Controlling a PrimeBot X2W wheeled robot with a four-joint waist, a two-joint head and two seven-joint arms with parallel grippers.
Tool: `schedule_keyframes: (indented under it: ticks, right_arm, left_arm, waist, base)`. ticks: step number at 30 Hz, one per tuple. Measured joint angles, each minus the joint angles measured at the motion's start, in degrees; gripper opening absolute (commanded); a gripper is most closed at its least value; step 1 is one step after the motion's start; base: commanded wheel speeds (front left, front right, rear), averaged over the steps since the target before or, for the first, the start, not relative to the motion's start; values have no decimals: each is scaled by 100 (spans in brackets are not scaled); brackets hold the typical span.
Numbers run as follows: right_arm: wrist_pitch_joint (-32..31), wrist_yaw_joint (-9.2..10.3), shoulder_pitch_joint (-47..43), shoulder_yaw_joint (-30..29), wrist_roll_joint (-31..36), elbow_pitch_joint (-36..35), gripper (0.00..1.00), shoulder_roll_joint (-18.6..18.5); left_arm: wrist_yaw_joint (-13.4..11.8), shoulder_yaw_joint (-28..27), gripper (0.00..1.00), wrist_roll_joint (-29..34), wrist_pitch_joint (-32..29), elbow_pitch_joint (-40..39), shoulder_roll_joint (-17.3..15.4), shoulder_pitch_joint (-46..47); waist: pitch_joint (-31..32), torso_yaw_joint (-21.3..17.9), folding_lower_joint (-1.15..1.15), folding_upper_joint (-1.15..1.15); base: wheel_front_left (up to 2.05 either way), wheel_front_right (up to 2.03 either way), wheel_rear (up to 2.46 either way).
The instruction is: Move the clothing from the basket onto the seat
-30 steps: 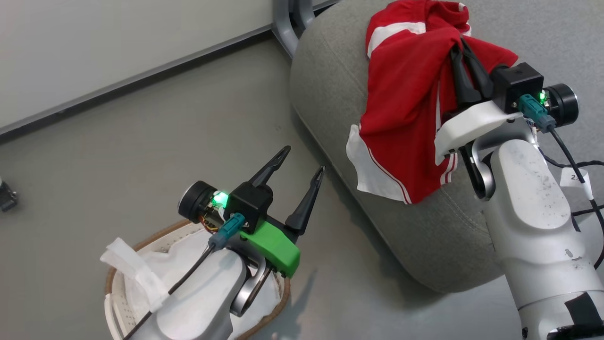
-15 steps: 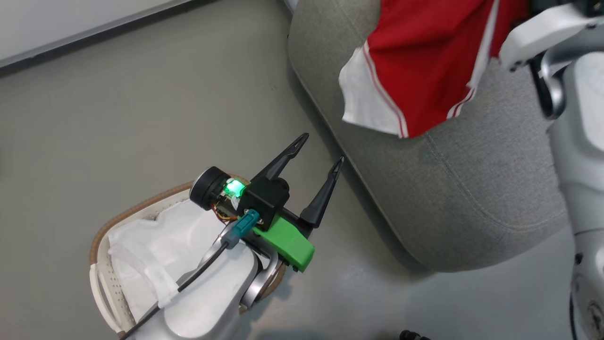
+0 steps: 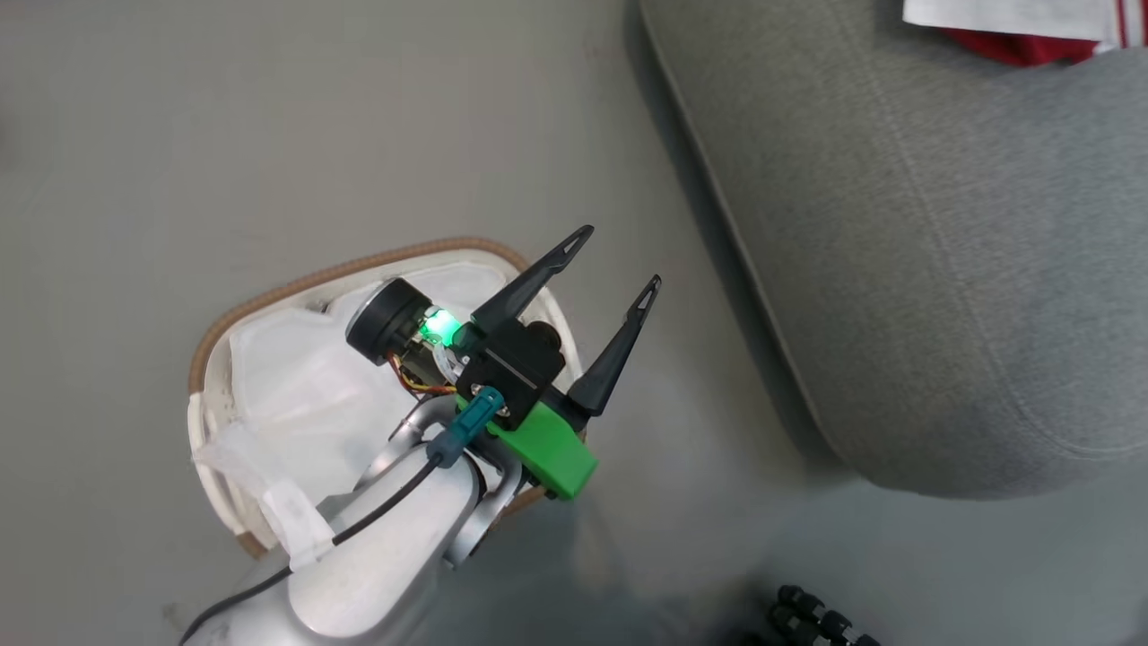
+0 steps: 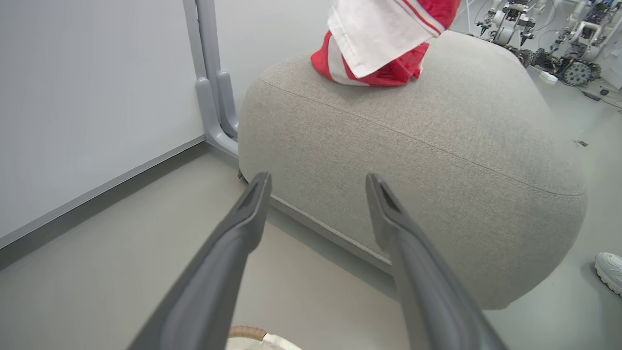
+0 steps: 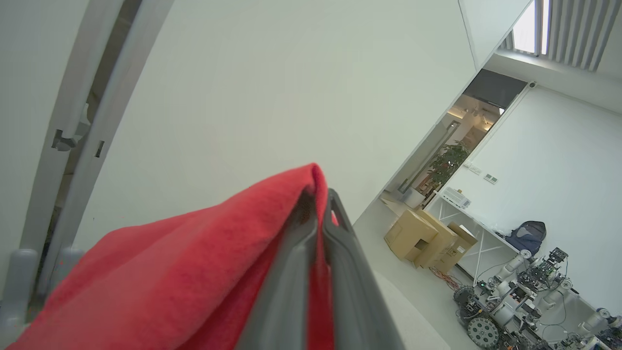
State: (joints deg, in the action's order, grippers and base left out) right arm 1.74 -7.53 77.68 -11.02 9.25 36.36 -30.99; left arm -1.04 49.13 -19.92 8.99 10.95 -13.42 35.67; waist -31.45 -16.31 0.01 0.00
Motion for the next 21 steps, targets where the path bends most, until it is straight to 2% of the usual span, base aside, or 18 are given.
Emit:
schedule_keyframes:
  ticks: [5, 10, 15, 16, 17, 18, 19, 21]
  right_arm:
    - [132, 0, -72, -598, 199, 243, 0, 53]
    - [435, -1, -805, -1237, 497, 749, 0, 658]
    - [732, 0, -1304, -1710, 827, 1210, 0, 1054]
    - [822, 0, -1385, -1769, 881, 1268, 9, 1161]
    - [894, -1, -1443, -1824, 947, 1315, 31, 1248]
    - [951, 0, -1498, -1857, 1022, 1362, 47, 1305]
    - [993, 0, -1531, -1857, 1084, 1410, 97, 1338]
    - [1067, 0, -1593, -1896, 1129, 1504, 100, 1422]
  left_arm:
    - [-83, -11, 100, 49, -96, -187, -96, 71]
    - [-132, -2, 100, 53, -192, -291, -202, 70]
    - [-160, 35, 100, 86, -237, -342, -234, 60]
    - [-176, 30, 100, 86, -237, -349, -247, 56]
    - [-190, 26, 100, 86, -237, -356, -264, 52]
    - [-199, 26, 100, 82, -237, -358, -281, 45]
    - [-200, 26, 100, 81, -237, -356, -293, 40]
    - [-209, 33, 100, 69, -240, -354, -301, 24]
  waist:
    - [-388, 191, 0, 0]
    - [-720, 343, 1, 0]
    - [-853, 443, 1, 0]
    - [-854, 437, 1, 0]
    - [-849, 424, 1, 0]
    - [-835, 407, 0, 0]
    - [-819, 391, 0, 0]
    - [-762, 346, 0, 0]
  base:
    - [0, 0, 0]
    - [0, 0, 0]
    - [0, 0, 0]
    - [0, 0, 0]
    - [0, 0, 0]
    - [0, 0, 0]
    - [0, 0, 0]
    - [0, 0, 0]
